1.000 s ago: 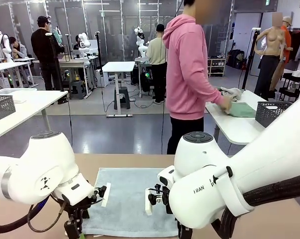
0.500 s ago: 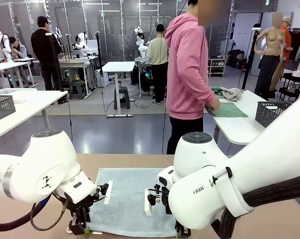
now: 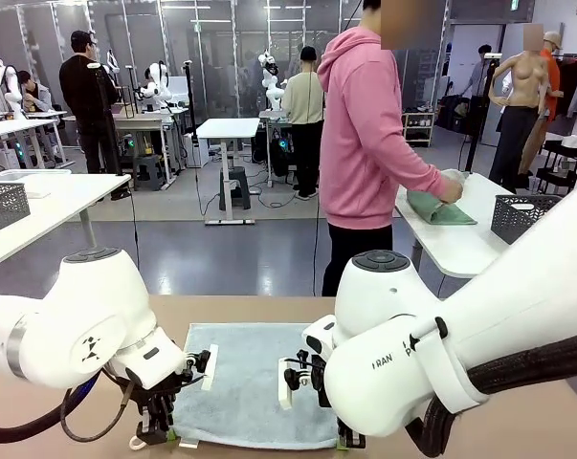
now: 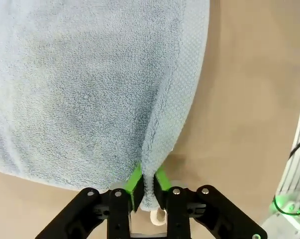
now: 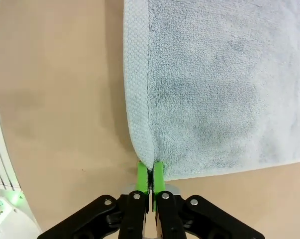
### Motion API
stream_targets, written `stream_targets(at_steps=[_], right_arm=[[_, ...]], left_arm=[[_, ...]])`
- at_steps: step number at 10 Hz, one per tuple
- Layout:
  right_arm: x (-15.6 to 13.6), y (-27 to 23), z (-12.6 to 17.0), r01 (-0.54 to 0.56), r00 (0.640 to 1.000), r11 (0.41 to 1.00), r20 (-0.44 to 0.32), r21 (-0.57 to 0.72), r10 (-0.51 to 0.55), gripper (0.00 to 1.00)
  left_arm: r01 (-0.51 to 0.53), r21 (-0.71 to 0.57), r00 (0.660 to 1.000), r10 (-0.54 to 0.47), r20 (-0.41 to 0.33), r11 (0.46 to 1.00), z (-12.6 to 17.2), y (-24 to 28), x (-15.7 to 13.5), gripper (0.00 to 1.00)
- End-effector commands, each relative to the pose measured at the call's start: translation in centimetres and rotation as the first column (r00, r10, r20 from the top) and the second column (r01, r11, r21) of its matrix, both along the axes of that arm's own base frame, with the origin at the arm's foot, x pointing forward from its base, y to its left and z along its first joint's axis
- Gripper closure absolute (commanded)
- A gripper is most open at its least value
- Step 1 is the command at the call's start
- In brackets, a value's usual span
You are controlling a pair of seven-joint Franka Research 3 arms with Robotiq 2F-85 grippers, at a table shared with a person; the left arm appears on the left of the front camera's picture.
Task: Fold the towels and place them in the basket.
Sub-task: When a person lays out a Towel with hook on the table, fold it in half twice.
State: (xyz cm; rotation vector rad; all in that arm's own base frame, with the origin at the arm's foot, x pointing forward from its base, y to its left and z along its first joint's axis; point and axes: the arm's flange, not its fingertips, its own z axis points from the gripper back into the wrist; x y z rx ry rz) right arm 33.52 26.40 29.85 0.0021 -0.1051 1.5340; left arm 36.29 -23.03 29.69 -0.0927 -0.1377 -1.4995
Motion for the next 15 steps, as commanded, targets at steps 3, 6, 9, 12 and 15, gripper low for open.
stream_targets(at_steps=[3,6,9,12,15], right_arm=[[-3.1,-1.6,4.8,0.001,0.998,0.998,0.067,0.070,-0.005,1.00],[-2.9,-1.7,9.8,0.010,0.985,0.997,0.172,0.075,-0.023,1.00],[-2.7,-1.6,12.4,0.009,0.974,0.992,0.224,0.127,-0.037,1.00],[-1.5,-0.9,13.4,-0.008,0.974,0.993,0.225,0.117,-0.019,1.00],[-1.5,-0.9,13.4,-0.008,0.974,0.993,0.225,0.117,-0.019,1.00]], left_arm=[[-0.040,-0.031,0.996,0.043,0.078,0.999,1.0,5.4,-8.8,1.00],[-0.017,-0.057,0.990,0.025,0.141,0.998,6.6,4.9,-9.4,1.00],[0.034,-0.062,0.984,-0.022,0.174,0.998,10.1,4.5,-9.1,1.00],[-0.003,-0.064,0.987,0.013,0.162,0.998,11.5,0.3,-1.8,1.00],[0.004,-0.066,0.990,0.005,0.142,0.998,11.7,0.6,-2.0,0.91]])
